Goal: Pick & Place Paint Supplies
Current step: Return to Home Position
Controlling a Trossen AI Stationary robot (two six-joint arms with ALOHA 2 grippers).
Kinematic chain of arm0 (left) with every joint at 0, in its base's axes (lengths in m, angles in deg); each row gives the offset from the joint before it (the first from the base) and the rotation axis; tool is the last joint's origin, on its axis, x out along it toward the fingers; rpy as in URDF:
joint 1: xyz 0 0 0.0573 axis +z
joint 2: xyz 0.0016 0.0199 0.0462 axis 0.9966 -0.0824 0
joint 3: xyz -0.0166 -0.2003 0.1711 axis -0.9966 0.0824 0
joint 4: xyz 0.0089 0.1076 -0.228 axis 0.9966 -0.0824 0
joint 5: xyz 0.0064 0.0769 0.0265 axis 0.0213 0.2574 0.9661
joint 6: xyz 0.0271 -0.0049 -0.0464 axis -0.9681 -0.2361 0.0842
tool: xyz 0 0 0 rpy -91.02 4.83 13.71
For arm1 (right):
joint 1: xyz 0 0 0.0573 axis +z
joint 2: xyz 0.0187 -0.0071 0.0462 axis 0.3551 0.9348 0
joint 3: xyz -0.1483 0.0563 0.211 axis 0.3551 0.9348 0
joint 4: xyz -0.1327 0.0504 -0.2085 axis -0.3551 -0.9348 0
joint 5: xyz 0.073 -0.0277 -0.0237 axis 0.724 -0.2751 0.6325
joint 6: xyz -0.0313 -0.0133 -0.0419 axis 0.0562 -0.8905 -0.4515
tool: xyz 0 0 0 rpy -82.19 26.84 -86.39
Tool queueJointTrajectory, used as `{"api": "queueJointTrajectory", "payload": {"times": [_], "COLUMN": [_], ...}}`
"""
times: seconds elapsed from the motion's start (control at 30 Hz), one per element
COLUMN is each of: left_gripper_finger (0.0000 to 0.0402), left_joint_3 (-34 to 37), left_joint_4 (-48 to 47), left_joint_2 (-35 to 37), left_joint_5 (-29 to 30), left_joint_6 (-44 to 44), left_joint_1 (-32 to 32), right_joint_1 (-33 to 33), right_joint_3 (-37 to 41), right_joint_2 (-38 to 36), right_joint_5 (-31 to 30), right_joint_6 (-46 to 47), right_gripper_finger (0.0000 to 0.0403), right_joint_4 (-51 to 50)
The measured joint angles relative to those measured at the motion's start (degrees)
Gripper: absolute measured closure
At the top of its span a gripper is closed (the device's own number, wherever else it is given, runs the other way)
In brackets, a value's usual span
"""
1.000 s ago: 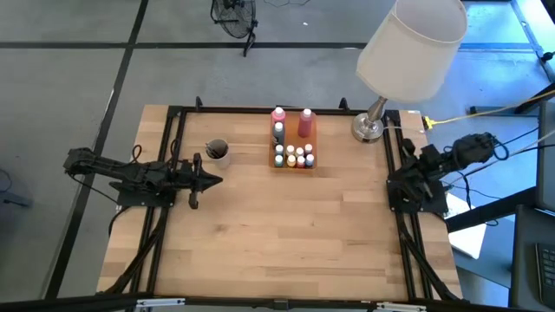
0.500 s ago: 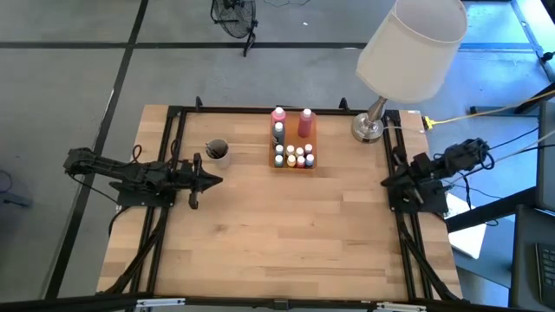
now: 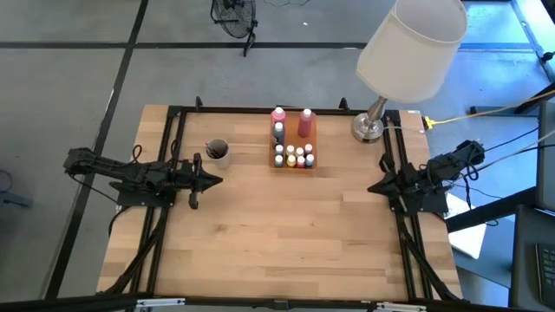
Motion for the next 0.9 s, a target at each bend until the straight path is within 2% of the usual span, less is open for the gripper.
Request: {"api": "queueJointTrajectory", "payload": {"times": [0.9], "left_gripper_finger": [0.0396], "left_joint_3": [0.0], "left_joint_4": [0.0], "left_joint_2": [0.0], "left_joint_5": [0.0], "left_joint_6": [0.0], "left_joint_1": [0.0], "right_joint_1": [-0.4], "right_joint_3": [17.1], "right_joint_2": [0.0], "right_joint_5": [1.3], "right_joint_6": [-2.4], "right_gripper_finger": [0.0403], "right_joint_4": [20.8]}}
